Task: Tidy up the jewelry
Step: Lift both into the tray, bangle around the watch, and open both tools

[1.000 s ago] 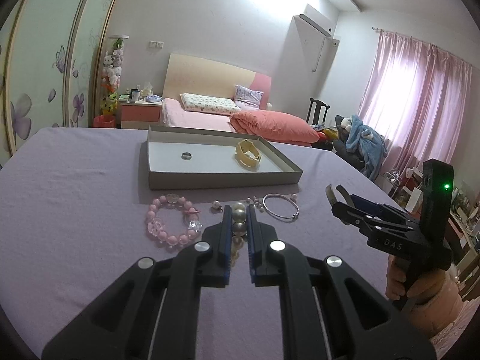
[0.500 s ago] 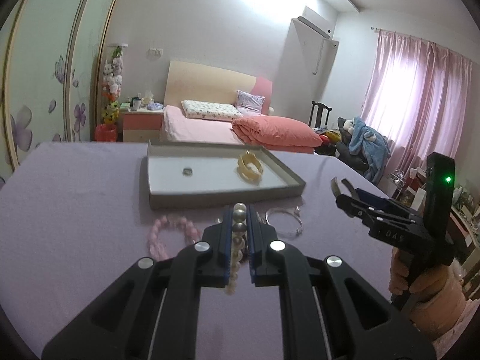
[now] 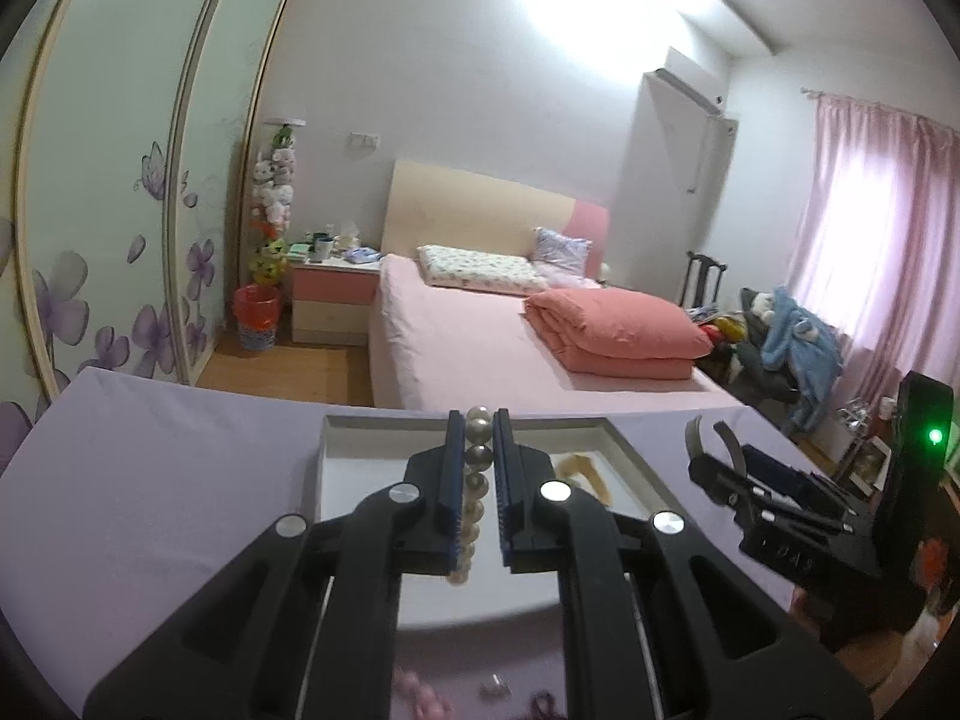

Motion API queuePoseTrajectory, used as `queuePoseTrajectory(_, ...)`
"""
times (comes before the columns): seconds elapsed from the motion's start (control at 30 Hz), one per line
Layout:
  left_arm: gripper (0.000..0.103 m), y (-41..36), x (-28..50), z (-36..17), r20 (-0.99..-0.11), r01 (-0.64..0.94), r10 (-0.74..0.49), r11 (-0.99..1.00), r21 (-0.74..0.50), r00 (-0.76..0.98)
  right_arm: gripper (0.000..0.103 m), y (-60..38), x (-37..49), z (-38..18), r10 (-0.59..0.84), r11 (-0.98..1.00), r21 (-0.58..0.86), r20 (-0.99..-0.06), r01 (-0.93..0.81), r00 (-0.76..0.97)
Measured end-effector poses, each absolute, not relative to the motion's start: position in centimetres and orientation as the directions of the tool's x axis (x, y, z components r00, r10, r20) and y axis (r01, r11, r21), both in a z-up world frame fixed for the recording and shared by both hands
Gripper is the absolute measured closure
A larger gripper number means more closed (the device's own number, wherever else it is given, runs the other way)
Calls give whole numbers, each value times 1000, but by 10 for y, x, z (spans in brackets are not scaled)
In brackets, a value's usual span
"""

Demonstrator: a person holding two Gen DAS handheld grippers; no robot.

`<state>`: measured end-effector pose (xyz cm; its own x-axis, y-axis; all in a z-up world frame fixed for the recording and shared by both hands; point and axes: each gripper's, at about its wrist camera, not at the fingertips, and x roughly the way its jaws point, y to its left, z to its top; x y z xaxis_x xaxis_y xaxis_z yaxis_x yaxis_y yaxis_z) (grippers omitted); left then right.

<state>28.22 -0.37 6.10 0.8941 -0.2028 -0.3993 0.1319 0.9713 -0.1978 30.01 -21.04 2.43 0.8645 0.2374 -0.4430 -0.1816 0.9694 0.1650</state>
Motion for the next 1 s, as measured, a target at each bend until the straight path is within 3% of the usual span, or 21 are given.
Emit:
queuePoseTrajectory(0.37,93,-3,349,26,-492,84,-173,977,-197,853,36,-193,365,-30,163,986,120,-616,-112,770)
queuePoseTrajectory(0.63,93,-5,370,5,-538,79,-179,976,-203,824,36,-189,380,-47,129,991,100,-680,-83,721)
queuePoseTrajectory(0.8,93,-7,374,-2,-549,82,-181,977,-199,816,28,-194,377,-42,157,987,142,-682,-81,714)
queuePoseTrajectory(1.0,93,-12,380,-5,-558,85,-185,976,-201,809,28,-200,376,-34,174,983,165,-656,-85,735)
